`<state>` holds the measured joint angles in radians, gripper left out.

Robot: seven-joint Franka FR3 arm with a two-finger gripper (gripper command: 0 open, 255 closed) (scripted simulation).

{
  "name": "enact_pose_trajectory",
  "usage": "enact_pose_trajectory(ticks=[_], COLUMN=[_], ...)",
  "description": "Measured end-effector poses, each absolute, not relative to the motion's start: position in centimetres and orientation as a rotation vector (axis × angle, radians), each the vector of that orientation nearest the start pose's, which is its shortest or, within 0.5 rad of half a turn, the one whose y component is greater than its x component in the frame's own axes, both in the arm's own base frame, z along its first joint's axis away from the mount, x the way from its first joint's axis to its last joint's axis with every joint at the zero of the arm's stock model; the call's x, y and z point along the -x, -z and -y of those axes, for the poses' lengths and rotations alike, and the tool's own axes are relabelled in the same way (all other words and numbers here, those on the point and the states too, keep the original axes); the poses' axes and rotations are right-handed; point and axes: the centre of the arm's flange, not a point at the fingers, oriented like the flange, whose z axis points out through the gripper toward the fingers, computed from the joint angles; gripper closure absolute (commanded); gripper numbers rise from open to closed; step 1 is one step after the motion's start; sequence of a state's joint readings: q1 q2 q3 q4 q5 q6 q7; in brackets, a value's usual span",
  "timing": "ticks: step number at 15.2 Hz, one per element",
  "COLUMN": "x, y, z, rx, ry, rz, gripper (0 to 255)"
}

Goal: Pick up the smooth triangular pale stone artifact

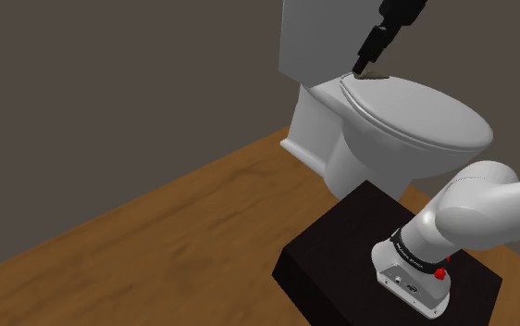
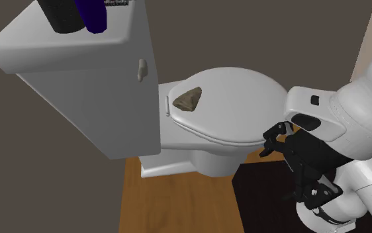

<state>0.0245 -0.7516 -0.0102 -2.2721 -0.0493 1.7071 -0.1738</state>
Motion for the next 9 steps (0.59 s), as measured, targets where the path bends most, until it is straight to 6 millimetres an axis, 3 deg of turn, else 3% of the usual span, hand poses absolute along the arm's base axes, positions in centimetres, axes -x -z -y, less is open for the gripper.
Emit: enact_pose_trajectory(ticks=[2,9], x=[-33.0,-33.2], y=[-63.2,-61.6], z=[0.7,9.6], rx=[3.167,3.114], ry=[0.291,0.279], rz=[0.316,0.474], gripper=[0,0])
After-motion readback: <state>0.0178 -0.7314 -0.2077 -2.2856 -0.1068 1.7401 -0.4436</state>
